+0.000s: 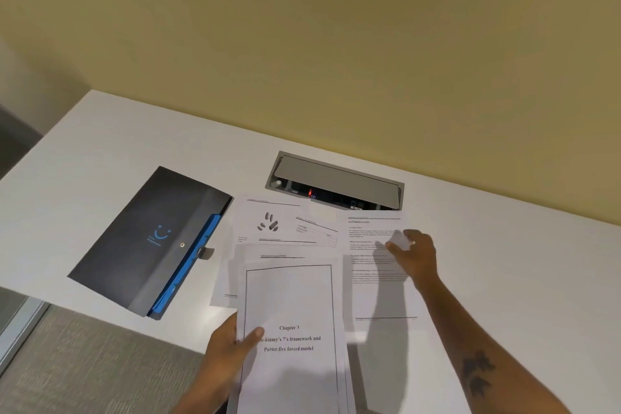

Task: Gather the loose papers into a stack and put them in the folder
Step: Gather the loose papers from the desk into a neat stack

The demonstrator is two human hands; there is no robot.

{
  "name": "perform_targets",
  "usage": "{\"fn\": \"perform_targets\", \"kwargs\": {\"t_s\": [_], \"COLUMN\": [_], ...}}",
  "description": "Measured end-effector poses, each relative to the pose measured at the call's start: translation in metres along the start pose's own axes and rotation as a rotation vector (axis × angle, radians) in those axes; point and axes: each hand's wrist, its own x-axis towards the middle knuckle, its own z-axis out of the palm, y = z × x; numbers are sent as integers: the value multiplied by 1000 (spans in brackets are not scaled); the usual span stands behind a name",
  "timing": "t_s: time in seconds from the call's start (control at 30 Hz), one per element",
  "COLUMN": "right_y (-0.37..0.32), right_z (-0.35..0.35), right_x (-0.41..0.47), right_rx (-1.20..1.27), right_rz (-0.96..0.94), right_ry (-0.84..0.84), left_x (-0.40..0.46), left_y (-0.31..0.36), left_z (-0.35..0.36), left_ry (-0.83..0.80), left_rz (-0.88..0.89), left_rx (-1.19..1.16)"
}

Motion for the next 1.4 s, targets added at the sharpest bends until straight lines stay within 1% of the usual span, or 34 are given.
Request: {"fn": "perform_targets", "kwargs": {"t_s": [0.1,0.17,0.23,0.4,0.53,0.67,0.77,0.9,1.13,1.33,1.4], "right_y": [-5,-10,-14,-17,-15,-9,1,19,42,57,67], "right_z": [-9,-9,-3,8,10,8,8,9,17,22,24], "right_x": [24,33,39,50,49,37,22,1,-24,-48,-55], "right_rx": [-151,-205,-243,-195,-168,-281,-357,-289,-216,-258,-168], "right_rz": [62,136,173,239,256,281,277,248,303,354,351], "right_ry": [-30,-57,-64,-66,-93,-93,-54,-5,-43,-58,-45], "left_x": [-5,-7,-10,-15,-22,-28,-32,-36,-38,-39,-38], "left_y": [-5,-8,-10,-17,-20,-19,-19,-17,-19,-23,-23], "left_z": [-4,-6,-7,-8,-5,0,2,1,-4,-11,-12], "left_ry": [50,81,112,178,198,175,166,150,115,91,89], "left_rz": [-15,-27,-37,-47,-48,-42,-49,-38,-33,-30,-28], "left_rx": [-65,-95,-117,-163,-166,-162,-161,-133,-121,-130,-138]}}
